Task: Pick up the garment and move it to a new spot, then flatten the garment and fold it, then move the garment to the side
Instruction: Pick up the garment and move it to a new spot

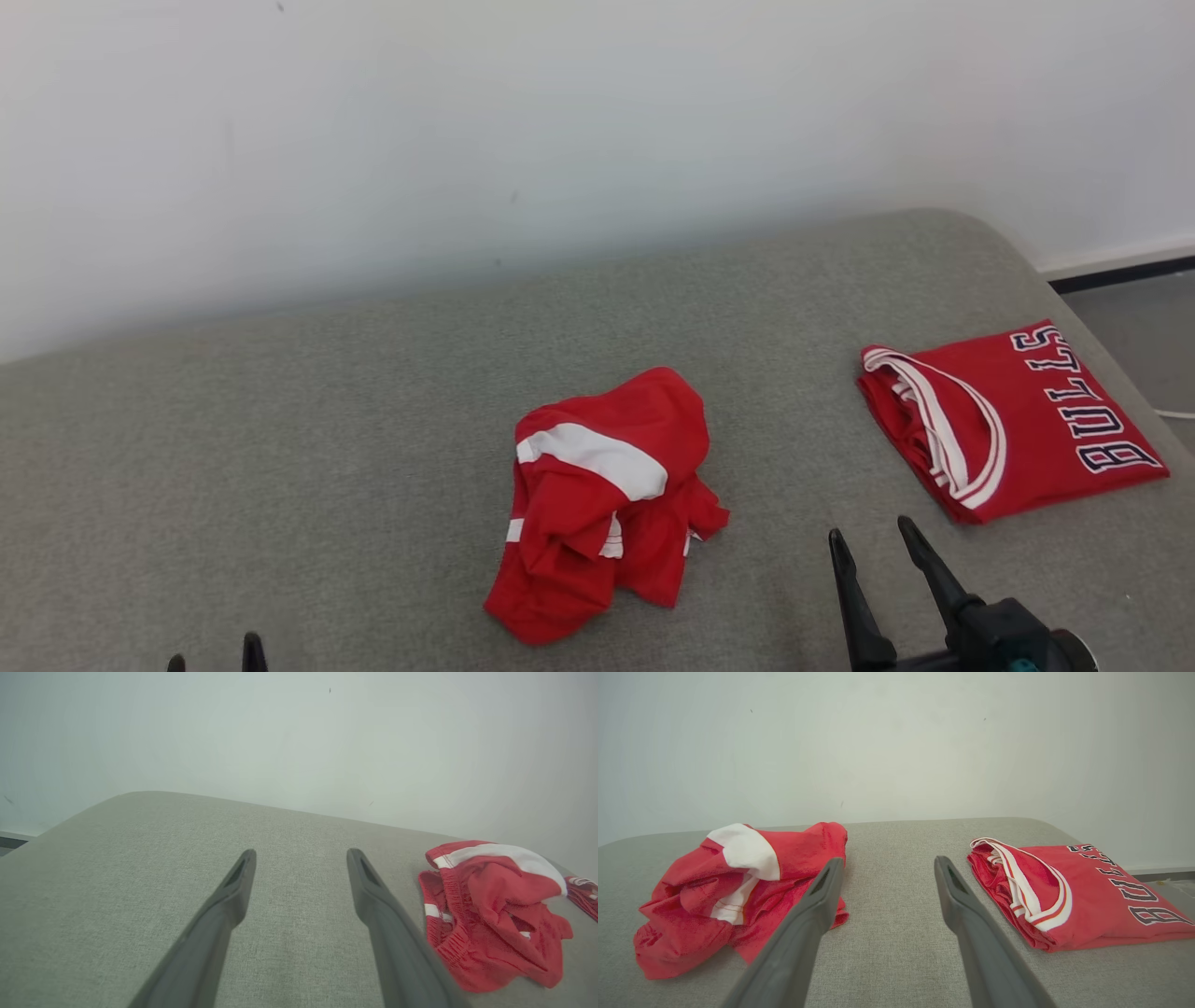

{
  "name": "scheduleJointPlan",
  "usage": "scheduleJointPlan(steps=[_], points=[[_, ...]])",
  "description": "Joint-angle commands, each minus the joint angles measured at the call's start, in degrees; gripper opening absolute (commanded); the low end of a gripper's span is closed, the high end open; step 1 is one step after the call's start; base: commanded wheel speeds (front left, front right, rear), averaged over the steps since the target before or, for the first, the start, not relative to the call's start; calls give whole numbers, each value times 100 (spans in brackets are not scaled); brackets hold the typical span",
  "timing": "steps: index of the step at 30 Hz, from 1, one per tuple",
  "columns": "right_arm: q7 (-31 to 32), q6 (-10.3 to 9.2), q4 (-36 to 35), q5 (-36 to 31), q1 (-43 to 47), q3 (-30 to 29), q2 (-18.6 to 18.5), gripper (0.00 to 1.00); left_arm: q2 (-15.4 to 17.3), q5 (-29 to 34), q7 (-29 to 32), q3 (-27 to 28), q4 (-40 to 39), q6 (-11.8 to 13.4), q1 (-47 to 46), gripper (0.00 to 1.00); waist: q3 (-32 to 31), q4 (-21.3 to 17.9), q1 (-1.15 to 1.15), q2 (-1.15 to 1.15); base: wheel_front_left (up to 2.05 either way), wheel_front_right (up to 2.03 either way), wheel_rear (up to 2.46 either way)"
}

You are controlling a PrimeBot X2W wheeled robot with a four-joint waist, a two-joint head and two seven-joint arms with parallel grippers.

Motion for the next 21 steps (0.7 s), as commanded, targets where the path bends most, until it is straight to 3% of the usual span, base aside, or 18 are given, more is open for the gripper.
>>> scheduleJointPlan(steps=[1,10,21], points=[[1,-16,45,-42,92,-23,-32,100,-24,-15,-14,48,55,-30,92,100,-84,140,0,0,0,0,0],[1,-16,247,-51,289,-3,-33,100,-44,220,-15,325,570,-299,327,100,-164,279,0,0,0,0,0],[1,-16,229,10,334,54,-12,100,-54,203,-15,514,683,-422,393,100,-155,239,0,0,0,0,0]])
